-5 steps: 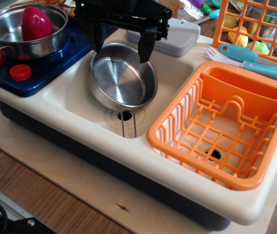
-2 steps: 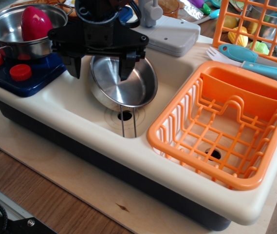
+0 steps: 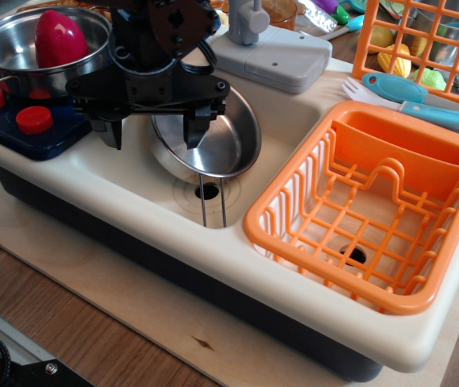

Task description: Put pan from sink into drying rack

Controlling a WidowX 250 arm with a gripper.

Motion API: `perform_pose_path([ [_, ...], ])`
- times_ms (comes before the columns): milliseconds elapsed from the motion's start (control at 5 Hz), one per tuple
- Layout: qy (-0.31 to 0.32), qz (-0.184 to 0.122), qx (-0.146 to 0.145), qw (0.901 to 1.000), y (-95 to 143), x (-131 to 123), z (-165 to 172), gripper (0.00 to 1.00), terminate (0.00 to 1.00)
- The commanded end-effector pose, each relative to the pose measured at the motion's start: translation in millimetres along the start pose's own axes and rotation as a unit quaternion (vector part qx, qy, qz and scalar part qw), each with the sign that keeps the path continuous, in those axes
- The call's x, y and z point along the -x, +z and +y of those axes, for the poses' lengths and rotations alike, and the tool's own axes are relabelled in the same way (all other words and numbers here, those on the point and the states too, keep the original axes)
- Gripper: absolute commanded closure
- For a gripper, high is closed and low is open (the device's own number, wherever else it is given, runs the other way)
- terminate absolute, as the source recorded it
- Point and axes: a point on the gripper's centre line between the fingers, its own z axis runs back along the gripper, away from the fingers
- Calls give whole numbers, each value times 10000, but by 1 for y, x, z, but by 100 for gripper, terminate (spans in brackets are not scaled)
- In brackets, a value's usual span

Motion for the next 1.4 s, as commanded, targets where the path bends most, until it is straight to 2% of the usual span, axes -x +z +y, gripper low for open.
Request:
perform_pose_path([
  [0, 74, -150, 55, 9998, -15, -13, -2, 0, 0],
  [200, 227, -153, -1, 9996, -25, -14, -6, 100, 0],
  [600, 95, -15, -394, 9992, 6, -23, -12, 100, 0],
  [1000, -89, -267, -1034, 9942, 58, -37, -11, 100, 0],
  [1200, -261, -498, -1221, 9909, 82, -40, -13, 100, 0],
])
